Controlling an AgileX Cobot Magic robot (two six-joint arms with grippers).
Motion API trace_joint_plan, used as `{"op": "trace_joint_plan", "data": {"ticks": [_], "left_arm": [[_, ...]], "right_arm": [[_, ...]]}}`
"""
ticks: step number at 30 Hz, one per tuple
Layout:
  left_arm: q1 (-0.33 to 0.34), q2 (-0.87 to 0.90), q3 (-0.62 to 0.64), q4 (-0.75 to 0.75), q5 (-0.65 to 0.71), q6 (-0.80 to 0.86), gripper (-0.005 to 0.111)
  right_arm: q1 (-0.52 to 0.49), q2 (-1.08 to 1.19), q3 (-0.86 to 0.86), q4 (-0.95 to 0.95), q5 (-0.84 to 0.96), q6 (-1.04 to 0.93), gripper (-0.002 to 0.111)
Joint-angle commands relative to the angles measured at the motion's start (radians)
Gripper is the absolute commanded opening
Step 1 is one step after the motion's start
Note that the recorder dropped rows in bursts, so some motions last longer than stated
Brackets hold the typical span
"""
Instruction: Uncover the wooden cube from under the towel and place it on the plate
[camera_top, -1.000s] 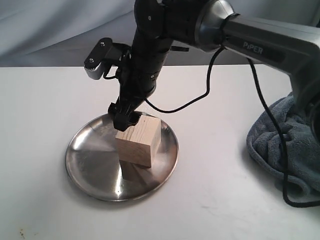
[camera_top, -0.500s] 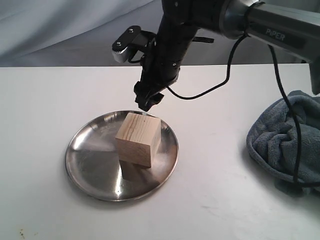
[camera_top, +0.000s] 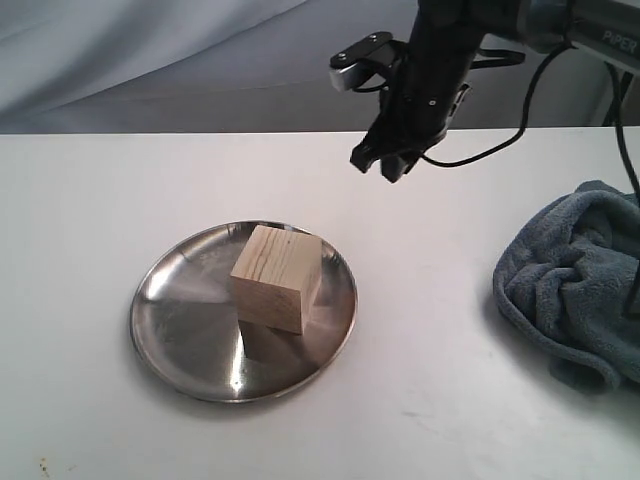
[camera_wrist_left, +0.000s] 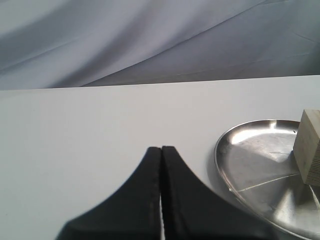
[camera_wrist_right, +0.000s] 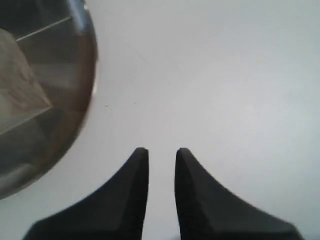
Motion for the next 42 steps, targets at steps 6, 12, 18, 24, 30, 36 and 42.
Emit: {"op": "trace_joint_plan", "data": {"ticks": [6,12,18,24,30,36,42], "left_arm": [[-0.006,-0.003,0.005,0.004,-0.013,-0.008,0.000],[-0.006,-0.003,0.005,0.004,-0.013,-0.008,0.000],[-0.006,-0.003,0.005,0.004,-0.013,-0.008,0.000],[-0.006,-0.003,0.005,0.004,-0.013,-0.008,0.000],[-0.006,-0.003,0.005,0.004,-0.013,-0.008,0.000],[-0.006,-0.003,0.005,0.004,-0.013,-0.008,0.000],[-0.006,-0.003,0.005,0.004,-0.013,-0.008,0.000]], "right_arm": [[-0.162,-0.016,-0.008,-0.018,0.012,0.060,0.017],[-0.245,-0.034,-0.006,-0.018,0.012,0.130,0.017],[-0.301,-0.098,-0.002,-0.029,0.012,0.151,0.017],[-0.324,-0.167,-0.002,-0.040,0.012,0.166,0.017],[-0.324,-0.241,0.051,-0.061,0.012,0.172,0.017],[-0.324,-0.337,0.165,-0.087,0.012,0.184,0.017],[-0.324,-0.455,0.297,-0.085,-0.004,0.184,0.017]]}}
